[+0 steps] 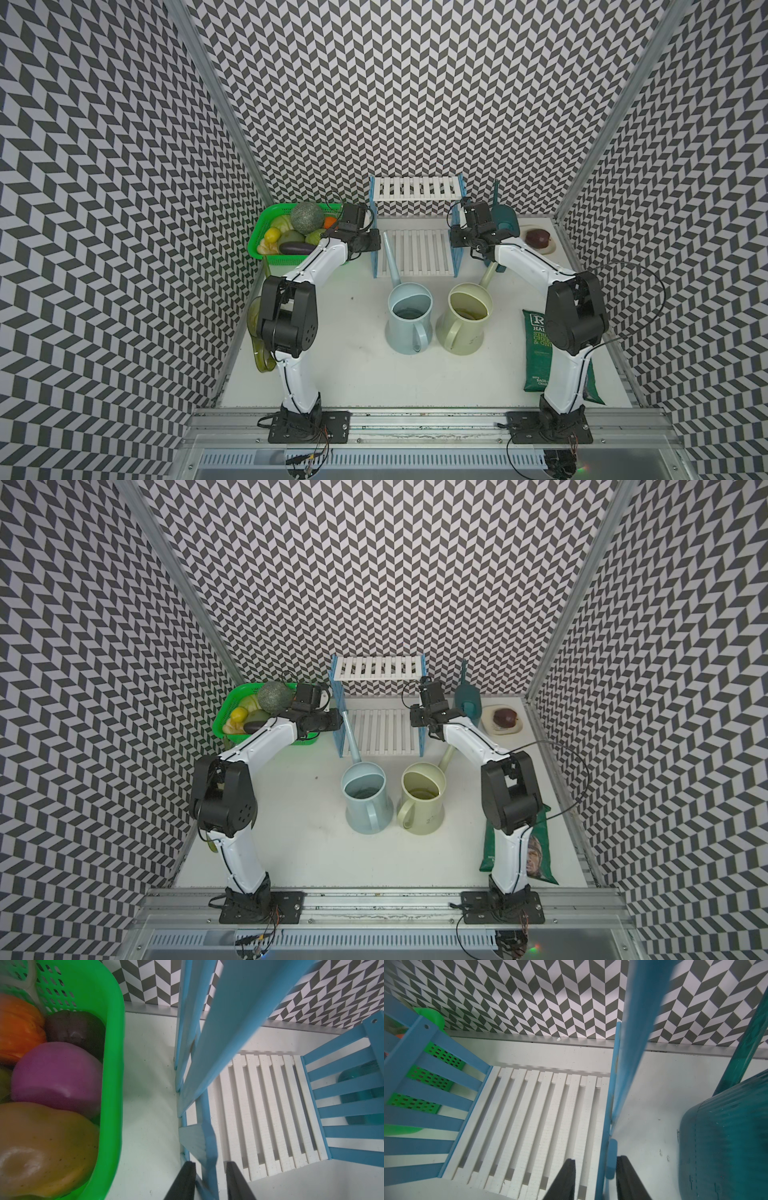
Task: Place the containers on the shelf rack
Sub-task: Adjust the shelf at the center of the board, then move the container to the center of the board.
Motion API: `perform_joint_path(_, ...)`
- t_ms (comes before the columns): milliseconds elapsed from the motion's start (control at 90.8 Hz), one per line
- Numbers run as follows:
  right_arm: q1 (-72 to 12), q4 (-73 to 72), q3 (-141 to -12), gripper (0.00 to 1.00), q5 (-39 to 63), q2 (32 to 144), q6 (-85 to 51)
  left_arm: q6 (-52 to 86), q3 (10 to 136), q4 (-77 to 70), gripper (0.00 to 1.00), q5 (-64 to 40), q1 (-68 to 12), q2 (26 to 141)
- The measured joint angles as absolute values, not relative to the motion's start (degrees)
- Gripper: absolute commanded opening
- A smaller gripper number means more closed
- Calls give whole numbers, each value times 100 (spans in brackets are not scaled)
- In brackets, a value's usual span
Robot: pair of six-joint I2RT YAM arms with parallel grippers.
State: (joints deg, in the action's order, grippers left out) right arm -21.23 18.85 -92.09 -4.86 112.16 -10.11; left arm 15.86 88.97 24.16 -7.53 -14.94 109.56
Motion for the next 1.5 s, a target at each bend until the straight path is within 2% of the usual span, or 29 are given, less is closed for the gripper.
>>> perform_joint_path(242, -2123, 1883, -9207, 50, -357, 10901, -1037, 1638, 9021, 2458, 51, -781, -1455, 10956)
perform_joint_path(551, -2123, 1549, -8755, 62, -250, 9625, -1061, 1586, 9094, 2491, 67, -784, -1306, 10785)
perform_joint_path(738, -2064, 1111, -7787, 69, -353, 8597, -1066, 1461, 9083, 2495, 85, -788, -1140, 10388)
perform_joint_path(892, -1774, 930, -6960, 81, -381, 7695, -1041, 1354, 8901, 2456, 99, -941, -753, 9688)
perform_joint_path(1035, -1538, 958, -6619, 87, -412, 7116, -899, 1133, 8818, 2561, 100, -1079, -419, 8958)
perform_joint_path(1179, -1518, 1096, -6534, 92, -331, 6847, -729, 784, 8818, 3030, 100, -1494, -486, 8263)
perform_joint_path(1322, -1518, 1251, -6403, 100, -248, 6678, -622, 294, 8823, 3962, 99, -2043, -714, 7741)
perform_joint_path(1498, -1518, 1428, -6364, 100, -207, 6643, -528, -257, 8783, 5011, 100, -2327, -1439, 7314)
